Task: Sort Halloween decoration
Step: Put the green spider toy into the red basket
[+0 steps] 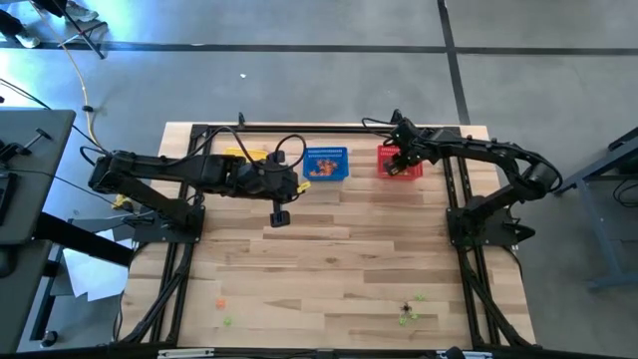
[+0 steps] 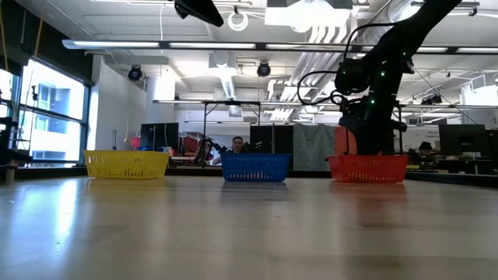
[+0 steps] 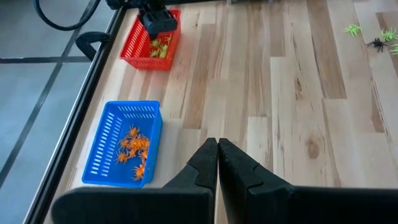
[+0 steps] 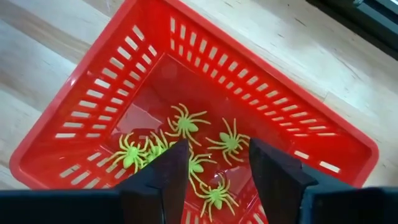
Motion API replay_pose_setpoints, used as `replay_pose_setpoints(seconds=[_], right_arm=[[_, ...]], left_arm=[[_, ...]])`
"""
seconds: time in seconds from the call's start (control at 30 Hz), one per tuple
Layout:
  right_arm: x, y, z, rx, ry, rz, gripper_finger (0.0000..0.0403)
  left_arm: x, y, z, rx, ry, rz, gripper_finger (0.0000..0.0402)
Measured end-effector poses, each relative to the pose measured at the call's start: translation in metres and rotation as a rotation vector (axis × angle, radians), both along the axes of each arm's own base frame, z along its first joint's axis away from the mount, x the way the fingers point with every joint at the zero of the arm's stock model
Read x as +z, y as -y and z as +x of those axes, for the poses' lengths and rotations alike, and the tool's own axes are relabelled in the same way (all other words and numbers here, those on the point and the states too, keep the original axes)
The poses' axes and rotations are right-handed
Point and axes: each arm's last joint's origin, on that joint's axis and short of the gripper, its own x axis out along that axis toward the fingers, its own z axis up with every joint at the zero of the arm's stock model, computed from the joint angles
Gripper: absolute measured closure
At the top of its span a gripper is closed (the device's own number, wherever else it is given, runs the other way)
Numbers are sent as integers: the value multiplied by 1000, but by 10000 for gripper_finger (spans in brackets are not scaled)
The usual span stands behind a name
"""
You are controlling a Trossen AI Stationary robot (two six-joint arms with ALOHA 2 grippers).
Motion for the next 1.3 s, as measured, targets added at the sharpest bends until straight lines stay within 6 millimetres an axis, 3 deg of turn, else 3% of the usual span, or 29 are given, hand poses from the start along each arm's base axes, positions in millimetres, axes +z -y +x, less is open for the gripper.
replay_pose_setpoints(seconds=[0.2, 0.37, 0.47, 0.63, 0.87, 1.1, 1.3], right_arm=[[7, -4, 0, 33, 12, 113, 238], [43, -14, 9, 91, 2, 282, 238], [70, -34, 20, 136, -16, 295, 238], [99, -96, 33, 204, -10, 335, 238], [106, -205, 33, 148, -36, 349, 238], [87, -287, 22, -37, -60, 339, 238], [54, -332, 23, -118, -179, 365, 238]], left_arm=[[0, 0, 0, 0, -1, 0, 402], [0, 0, 0, 1, -5, 1, 402], [-4, 0, -1, 4, -19, -1, 402], [-27, -1, -7, 49, -128, -36, 401], [-55, -1, -10, 76, -187, -55, 402], [-64, 0, -6, 73, -133, -60, 402], [-62, 1, -4, 63, -101, -58, 402]])
